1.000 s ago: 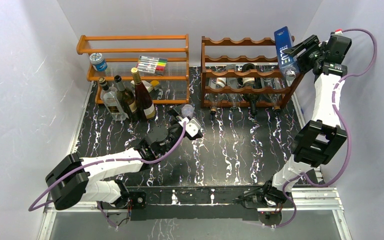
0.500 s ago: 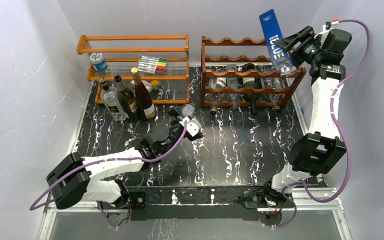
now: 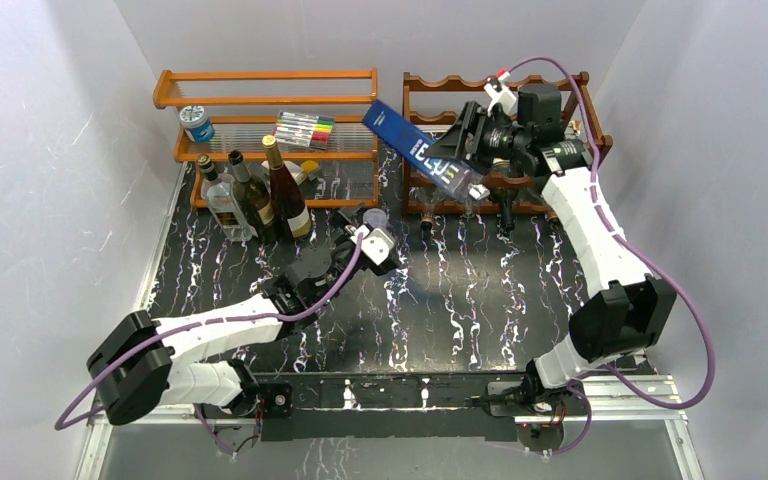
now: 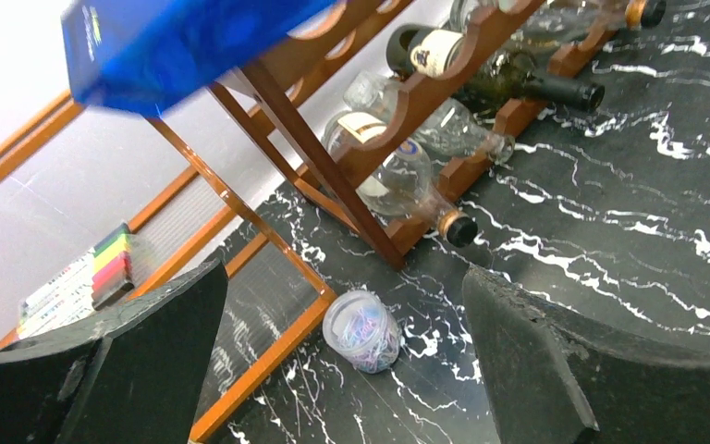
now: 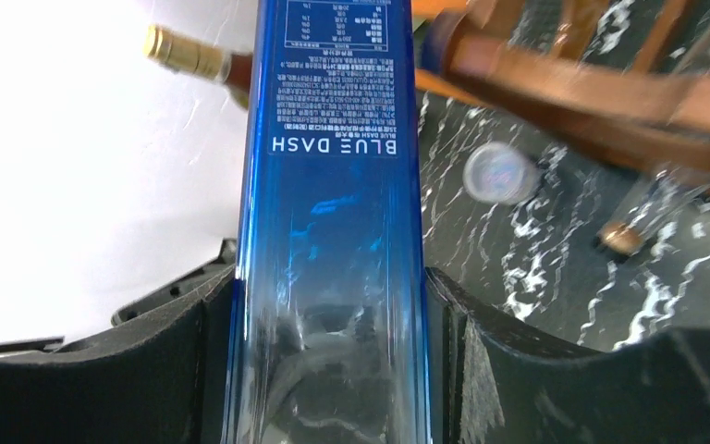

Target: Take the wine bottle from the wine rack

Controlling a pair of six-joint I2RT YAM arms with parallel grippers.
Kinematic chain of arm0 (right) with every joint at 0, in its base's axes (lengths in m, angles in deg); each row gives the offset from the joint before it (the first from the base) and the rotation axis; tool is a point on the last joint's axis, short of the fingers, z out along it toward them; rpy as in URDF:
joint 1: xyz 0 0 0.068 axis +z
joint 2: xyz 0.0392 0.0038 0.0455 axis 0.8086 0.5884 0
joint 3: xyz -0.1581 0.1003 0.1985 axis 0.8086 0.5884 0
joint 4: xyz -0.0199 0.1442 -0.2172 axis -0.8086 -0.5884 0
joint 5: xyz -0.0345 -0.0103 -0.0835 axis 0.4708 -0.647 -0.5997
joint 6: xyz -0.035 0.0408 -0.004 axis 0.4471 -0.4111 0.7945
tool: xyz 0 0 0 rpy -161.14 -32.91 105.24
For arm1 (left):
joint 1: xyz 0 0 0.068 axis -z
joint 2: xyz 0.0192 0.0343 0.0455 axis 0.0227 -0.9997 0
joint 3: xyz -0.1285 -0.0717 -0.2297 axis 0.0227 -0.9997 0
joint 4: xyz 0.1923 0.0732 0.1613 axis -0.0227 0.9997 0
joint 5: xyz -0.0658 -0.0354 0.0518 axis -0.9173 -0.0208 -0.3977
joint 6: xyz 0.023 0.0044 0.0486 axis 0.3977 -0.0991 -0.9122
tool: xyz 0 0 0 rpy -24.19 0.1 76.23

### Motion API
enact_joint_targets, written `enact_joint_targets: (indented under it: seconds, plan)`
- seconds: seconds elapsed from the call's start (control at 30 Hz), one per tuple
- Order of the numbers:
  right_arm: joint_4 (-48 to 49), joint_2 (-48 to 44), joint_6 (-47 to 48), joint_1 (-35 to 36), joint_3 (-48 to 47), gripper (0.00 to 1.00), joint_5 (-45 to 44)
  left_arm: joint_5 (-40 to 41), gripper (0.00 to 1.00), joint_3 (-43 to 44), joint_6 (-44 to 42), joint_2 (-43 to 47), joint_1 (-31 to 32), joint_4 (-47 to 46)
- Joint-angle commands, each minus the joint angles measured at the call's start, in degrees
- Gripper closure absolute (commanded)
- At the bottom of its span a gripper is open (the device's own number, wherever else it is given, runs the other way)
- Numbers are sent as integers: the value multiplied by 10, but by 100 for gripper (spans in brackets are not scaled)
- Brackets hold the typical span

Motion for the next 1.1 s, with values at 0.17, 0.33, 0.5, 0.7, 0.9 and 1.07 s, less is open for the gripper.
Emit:
enact_joint_targets:
  seconds: [0.17,0.33,0.5,0.7,0.9,1.07]
  plan:
    - [141,-117,-4,11,50,100,66,-25,2,38,17,72,-2,20]
    - [128,-128,-10,13,78,100,109,-71,2,91,78,124,-1,166]
    - [98,-141,20,32,113,100,131,-207,2,156,99,161,-1,379]
    - [25,-127,80,83,129,100,135,-264,2,218,73,154,-1,530]
    - [-57,-99,146,128,136,100,129,-250,2,296,15,49,0,647]
    - [-110,-88,189,153,144,100,113,-256,2,295,-31,28,3,634]
